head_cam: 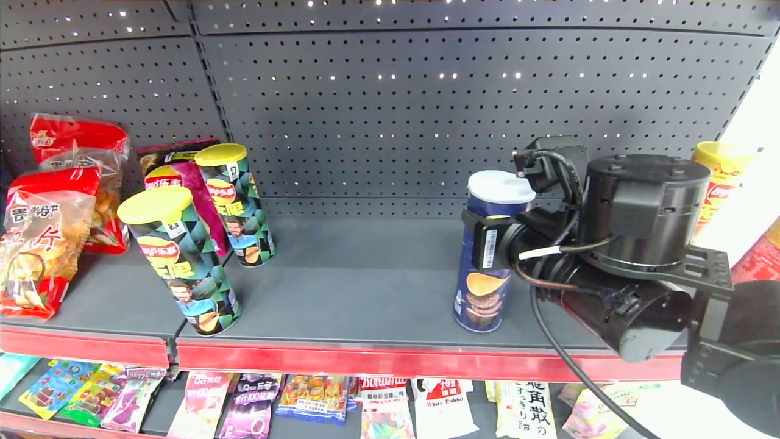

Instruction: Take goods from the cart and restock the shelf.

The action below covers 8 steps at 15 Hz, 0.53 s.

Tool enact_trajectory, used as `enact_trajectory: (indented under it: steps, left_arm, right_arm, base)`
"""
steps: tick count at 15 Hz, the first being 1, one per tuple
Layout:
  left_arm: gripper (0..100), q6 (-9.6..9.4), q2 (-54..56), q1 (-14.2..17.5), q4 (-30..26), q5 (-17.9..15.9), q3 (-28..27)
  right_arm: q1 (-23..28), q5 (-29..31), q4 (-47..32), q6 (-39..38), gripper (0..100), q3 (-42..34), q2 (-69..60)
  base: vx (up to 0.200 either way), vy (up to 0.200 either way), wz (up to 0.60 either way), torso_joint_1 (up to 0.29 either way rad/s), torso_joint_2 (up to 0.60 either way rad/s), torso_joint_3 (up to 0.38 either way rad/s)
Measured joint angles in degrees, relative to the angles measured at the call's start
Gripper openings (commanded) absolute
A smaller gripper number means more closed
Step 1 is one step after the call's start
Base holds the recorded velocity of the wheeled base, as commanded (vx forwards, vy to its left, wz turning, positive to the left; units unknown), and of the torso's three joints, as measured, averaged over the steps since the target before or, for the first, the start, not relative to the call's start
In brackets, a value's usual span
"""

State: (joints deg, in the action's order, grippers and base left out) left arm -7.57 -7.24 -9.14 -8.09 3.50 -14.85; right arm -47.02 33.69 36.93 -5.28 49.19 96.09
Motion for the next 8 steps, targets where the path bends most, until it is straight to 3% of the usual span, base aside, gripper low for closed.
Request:
enact_trajectory:
  steps: [8]
  left_arm:
    - [0,0.00,0.46,0.00,0.00,0.06,0.33]
  right_arm:
    - [-2.97,0.33,0.27,0.17,0,-3.24,-0.78]
  base:
    - [0.000,0.000,0.00,0.000,0.00,0.000]
